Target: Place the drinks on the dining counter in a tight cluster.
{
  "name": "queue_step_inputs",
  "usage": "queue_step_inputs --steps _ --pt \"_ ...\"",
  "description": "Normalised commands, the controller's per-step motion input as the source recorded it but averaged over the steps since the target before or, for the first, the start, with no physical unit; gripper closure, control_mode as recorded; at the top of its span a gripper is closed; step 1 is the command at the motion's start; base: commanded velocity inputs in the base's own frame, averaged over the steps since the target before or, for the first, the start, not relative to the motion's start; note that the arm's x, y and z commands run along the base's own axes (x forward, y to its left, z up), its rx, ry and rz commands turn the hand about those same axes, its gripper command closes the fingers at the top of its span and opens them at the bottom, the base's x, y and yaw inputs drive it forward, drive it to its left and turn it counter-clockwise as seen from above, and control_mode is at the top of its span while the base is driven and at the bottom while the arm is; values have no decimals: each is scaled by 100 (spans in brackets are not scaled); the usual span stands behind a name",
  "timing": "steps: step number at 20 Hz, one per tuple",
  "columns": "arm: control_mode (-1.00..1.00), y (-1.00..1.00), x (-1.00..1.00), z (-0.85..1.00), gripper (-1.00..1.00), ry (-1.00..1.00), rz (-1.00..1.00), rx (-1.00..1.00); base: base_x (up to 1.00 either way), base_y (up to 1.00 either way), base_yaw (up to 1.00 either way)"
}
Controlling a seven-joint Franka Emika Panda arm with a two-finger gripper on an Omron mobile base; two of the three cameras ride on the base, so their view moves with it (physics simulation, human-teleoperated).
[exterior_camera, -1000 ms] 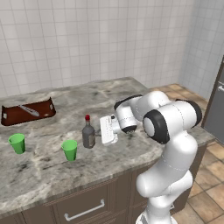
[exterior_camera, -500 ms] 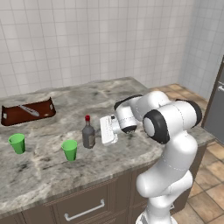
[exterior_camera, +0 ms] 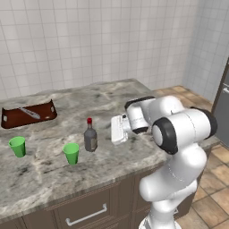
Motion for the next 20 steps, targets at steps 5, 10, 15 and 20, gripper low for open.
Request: queue_step_inputs --steps 5,10,15,20 --pt "-100 -61 0 67 -100 38 -16 -14 0 0 0" --pt "-100 -44 0 40 -100 45 -19 -23 0 0 0" --pt "-100 -33 -16 5 -100 39 -33 -29 0 0 0" --pt "-100 -27 -34 -5 -100 28 -44 -29 0 0 0"
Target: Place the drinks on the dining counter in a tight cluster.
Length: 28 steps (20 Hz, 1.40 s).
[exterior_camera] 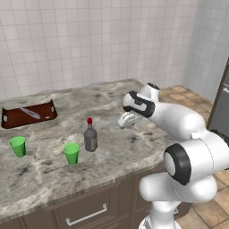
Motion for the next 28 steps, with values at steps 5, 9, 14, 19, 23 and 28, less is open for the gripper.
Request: queue_step_inputs --steps 5,9,14,19,23,28 --pt "-100 -25 -33 6 -100 7 -47 -22 0 0 0" --pt "-100 -3 -72 48 -100 -8 -28 -4 0 0 0" --pt "-100 -3 -100 74 -100 -27 -1 0 0 0 0" --pt "-100 -12 -95 82 -100 -19 -1 0 0 0 0" --pt "-100 -12 -73 72 -100 -14 0 0 0 0 0" --pt "-100 -12 -38 52 -100 -7 -1 0 0 0 0"
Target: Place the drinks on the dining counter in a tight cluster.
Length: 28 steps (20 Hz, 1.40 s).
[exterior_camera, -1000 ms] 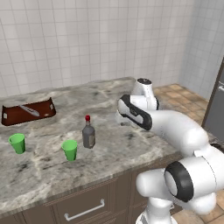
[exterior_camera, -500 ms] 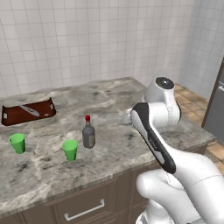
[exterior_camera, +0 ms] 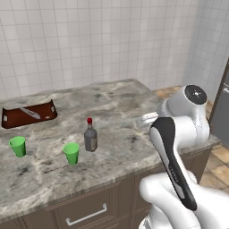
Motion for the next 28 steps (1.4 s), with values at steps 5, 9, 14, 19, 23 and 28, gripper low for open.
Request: queue_step_inputs --steps 5,9,14,19,23,28 --pt "-100 0 0 3 -100 0 0 1 0 0 0" --pt "100 -5 -20 0 -100 0 -2 0 -22 -10 -4" --pt "100 0 0 0 -100 0 0 0 -98 -63 -38" --pt "100 0 0 0 -100 0 0 0 -60 -37 -63" --pt "100 0 0 0 -100 0 0 0 -3 -31 -81" --pt "100 0 0 0 -100 0 0 0 1 -7 -94"
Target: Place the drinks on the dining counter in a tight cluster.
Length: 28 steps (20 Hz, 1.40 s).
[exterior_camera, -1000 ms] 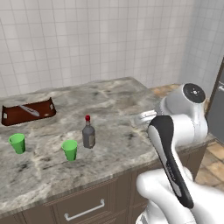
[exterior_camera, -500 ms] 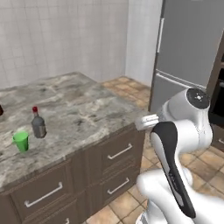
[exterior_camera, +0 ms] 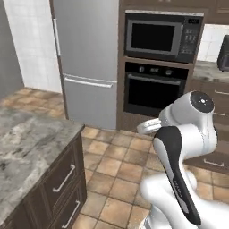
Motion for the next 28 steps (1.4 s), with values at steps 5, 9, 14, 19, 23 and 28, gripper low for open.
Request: queue_step_inputs --steps 5,9,14,19,23,28 --pt "100 0 0 0 -100 0 0 0 0 0 -100" --pt "100 0 0 0 -100 0 0 0 1 0 -98" --pt "100 0 0 0 -100 0 0 0 20 10 -49" --pt "100 0 0 0 -100 0 0 0 84 -10 -9" --pt "100 0 0 0 -100 0 0 0 100 -36 0" --pt "100 0 0 0 -100 0 0 0 100 -45 0"
